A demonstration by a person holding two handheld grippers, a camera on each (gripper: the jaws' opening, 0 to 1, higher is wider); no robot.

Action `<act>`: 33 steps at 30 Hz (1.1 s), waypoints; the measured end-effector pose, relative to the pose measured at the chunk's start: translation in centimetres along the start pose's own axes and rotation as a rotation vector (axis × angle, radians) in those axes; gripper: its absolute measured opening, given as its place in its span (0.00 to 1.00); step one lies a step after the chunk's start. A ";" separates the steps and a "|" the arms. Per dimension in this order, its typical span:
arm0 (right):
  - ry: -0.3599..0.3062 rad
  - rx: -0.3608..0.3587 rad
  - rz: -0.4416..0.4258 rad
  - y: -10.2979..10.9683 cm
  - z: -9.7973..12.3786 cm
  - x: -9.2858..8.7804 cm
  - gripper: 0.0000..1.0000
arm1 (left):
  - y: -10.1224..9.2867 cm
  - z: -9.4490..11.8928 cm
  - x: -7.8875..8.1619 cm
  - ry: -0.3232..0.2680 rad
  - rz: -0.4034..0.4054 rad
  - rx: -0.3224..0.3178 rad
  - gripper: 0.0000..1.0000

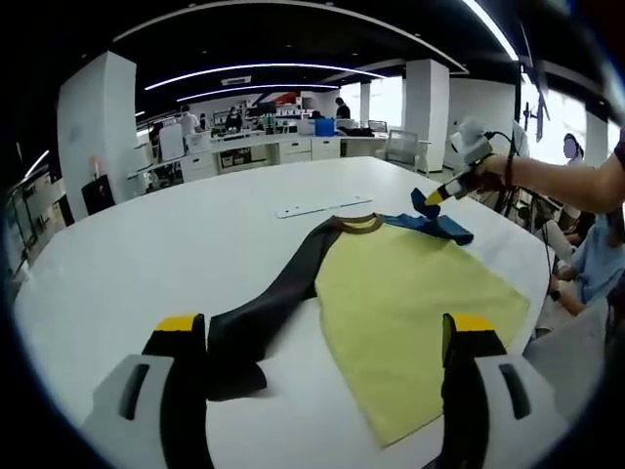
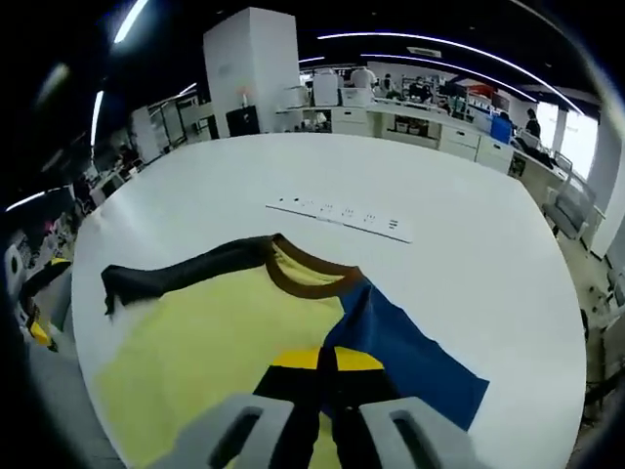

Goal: Fold the garment on the visible template until the final outline fits inside the template.

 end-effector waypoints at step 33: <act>-0.022 0.141 0.054 9.6 -2.5 3.0 0.00 | 0.6 0.7 -1.3 0.016 0.037 0.020 0.98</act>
Point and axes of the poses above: the point that each gripper's makers call its tool centre point, and the gripper's own axes: z roughly backward along the fingers, y roughly to its left, x roughly out of its top, the point moved 2 cm from there along z, roughly backward along the fingers, and after that the axes turned 5 degrees about y, right-handed, at the moved point
